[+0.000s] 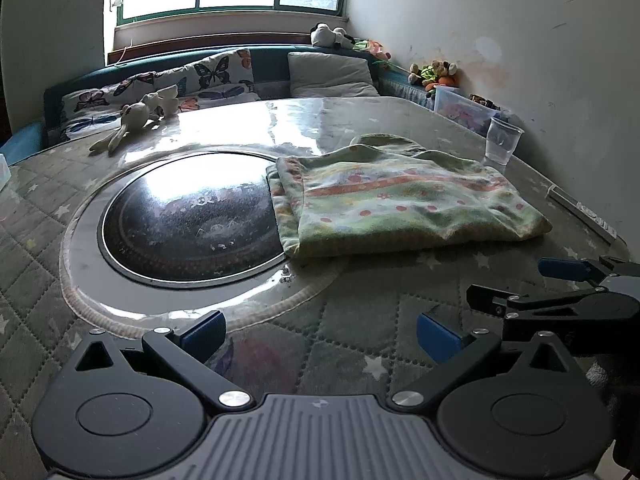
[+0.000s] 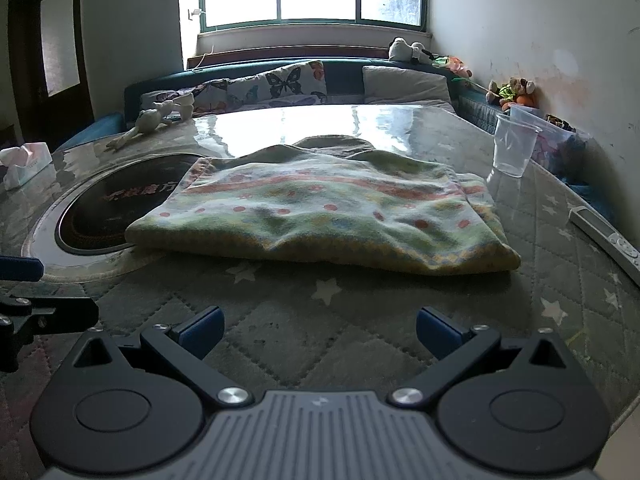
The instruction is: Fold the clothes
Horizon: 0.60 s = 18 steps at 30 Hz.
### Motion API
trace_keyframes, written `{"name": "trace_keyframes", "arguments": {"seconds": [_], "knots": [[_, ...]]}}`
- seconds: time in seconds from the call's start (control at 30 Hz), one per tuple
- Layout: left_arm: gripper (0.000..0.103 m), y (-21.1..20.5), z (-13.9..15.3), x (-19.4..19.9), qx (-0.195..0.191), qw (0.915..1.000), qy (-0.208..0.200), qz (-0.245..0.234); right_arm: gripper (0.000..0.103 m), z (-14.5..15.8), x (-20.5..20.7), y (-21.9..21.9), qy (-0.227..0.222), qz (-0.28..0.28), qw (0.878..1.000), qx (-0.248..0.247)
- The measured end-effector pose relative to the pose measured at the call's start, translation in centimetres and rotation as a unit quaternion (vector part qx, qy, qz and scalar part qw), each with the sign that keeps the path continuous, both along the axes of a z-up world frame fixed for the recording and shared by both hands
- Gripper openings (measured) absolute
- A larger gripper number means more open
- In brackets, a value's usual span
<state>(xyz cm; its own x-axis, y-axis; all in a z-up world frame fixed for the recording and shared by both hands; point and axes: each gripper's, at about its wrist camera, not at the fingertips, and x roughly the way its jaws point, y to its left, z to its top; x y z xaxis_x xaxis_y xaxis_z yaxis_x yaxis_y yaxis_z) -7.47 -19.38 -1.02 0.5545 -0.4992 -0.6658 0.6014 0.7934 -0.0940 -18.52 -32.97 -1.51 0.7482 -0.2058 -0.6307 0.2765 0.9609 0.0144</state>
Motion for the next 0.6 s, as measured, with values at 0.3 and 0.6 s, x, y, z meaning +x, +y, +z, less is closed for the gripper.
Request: {"name": "trace_keyframes", "arguments": {"seconds": [0.3,0.6], "knots": [[0.103,0.0,0.0,-1.0,0.0,1.0,0.0,-0.005,0.103,0.0,-0.7,0.2,-0.004,-0.002,1.0,0.003],[0.103,0.3,-0.1,-2.3,-0.001,1.0,-0.002,-0.008,0.103,0.0,-1.7,0.5,-0.012,-0.003,1.0,0.009]]}}
